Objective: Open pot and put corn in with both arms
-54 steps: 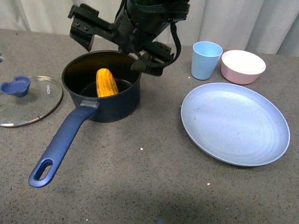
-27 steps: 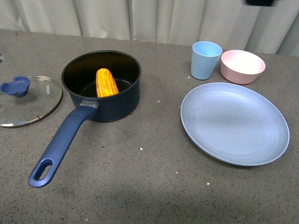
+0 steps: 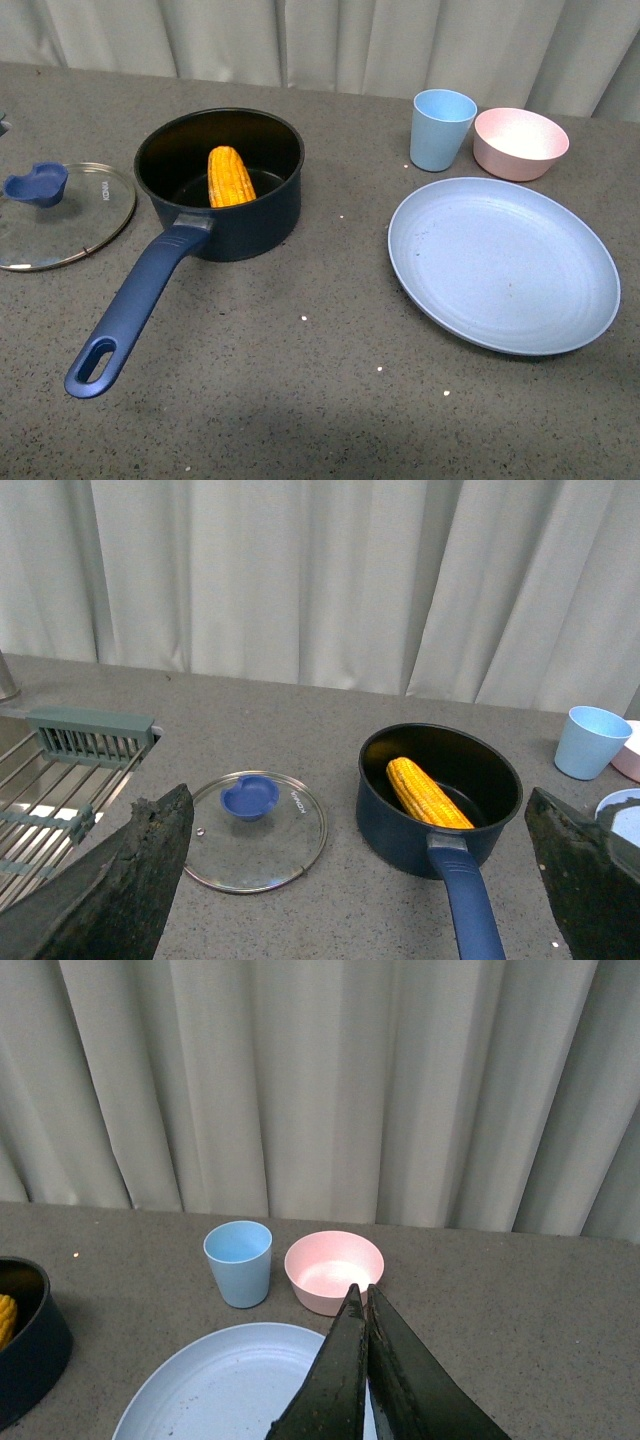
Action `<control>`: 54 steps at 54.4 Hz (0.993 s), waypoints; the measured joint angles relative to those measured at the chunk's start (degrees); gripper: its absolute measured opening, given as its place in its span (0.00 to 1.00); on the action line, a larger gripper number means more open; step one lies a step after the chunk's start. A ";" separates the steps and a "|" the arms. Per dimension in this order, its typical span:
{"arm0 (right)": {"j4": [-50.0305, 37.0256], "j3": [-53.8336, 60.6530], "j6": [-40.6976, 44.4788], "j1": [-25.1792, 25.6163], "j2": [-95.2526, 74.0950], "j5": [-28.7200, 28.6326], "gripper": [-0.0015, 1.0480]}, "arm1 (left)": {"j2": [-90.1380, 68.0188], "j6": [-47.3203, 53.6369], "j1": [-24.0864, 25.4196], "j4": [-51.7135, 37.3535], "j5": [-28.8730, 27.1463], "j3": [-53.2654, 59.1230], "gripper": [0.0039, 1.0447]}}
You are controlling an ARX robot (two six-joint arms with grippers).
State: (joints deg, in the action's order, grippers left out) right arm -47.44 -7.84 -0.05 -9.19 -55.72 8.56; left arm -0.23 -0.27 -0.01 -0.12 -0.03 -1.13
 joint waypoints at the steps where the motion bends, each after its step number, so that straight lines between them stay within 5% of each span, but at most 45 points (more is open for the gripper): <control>1: 0.35 0.35 0.00 0.26 0.70 -0.15 0.01 | 0.00 0.00 0.00 0.00 0.02 0.00 0.94; 23: 7.78 7.28 0.00 8.83 14.34 -8.13 0.01 | 0.00 0.00 0.00 0.00 0.00 0.00 0.94; 54: 25.55 7.54 0.00 9.05 33.90 -8.46 0.01 | 0.00 0.00 0.00 0.00 0.02 0.00 0.94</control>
State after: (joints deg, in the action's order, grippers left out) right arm -21.89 -0.30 -0.05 -0.14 -21.82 0.10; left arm -0.23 -0.27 -0.01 -0.12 -0.01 -1.13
